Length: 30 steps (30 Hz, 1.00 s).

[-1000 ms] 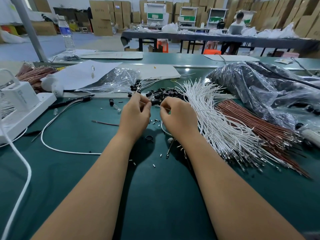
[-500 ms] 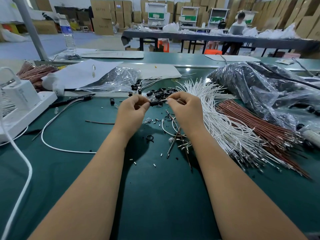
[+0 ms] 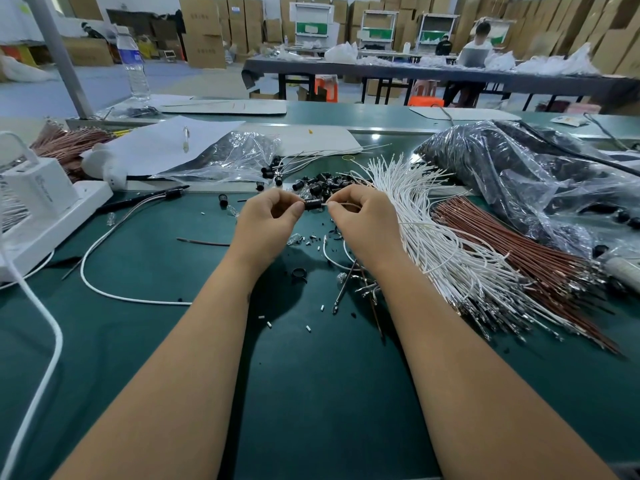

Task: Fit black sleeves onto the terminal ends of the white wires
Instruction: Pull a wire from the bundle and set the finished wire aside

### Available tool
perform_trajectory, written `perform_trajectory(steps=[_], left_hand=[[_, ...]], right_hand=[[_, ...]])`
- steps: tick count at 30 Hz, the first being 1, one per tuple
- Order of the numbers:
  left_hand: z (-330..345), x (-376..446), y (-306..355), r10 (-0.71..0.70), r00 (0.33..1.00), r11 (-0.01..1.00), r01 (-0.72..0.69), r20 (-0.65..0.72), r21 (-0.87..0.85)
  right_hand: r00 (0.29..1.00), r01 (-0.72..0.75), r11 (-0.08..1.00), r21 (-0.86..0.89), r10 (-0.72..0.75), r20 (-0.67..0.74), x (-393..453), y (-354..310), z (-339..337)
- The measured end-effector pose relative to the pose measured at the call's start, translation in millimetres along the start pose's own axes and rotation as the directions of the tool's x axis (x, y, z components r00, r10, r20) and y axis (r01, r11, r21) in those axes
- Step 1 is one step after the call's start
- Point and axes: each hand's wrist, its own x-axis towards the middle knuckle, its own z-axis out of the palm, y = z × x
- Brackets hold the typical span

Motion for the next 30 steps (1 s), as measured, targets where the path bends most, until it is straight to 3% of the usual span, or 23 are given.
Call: perform_trajectory(steps=[9,16,21,30], left_hand=[[-0.9,-0.5,2.9,0.039,0.998,0.999,-0.038,0.044,-0.017],[-0.9,-2.7,7.0,-0.012,0.999,0.990,0.018,0.047,-0.137],[-3.0,-2.3,6.5,-0.058,0.995,0.969,0.074,0.077,-0.235],[-4.3,-1.2,3.9,-0.074,0.993,0.968,0.094,0.096,-0.233]], right_hand=[[0.999,-0.033,0.998,-0.044,0.034,0.020,-0.3,0.6,0.5],[0.991,-0.088,0.996,0.001,0.087,0.104,-1.3,0.3,4.2],[0.991,-0.052,0.998,-0.020,0.054,0.121,-2.7,1.4,6.2],[0.998,0.053,0.991,-0.120,-0.050,0.030,-1.1,5.5,2.1]])
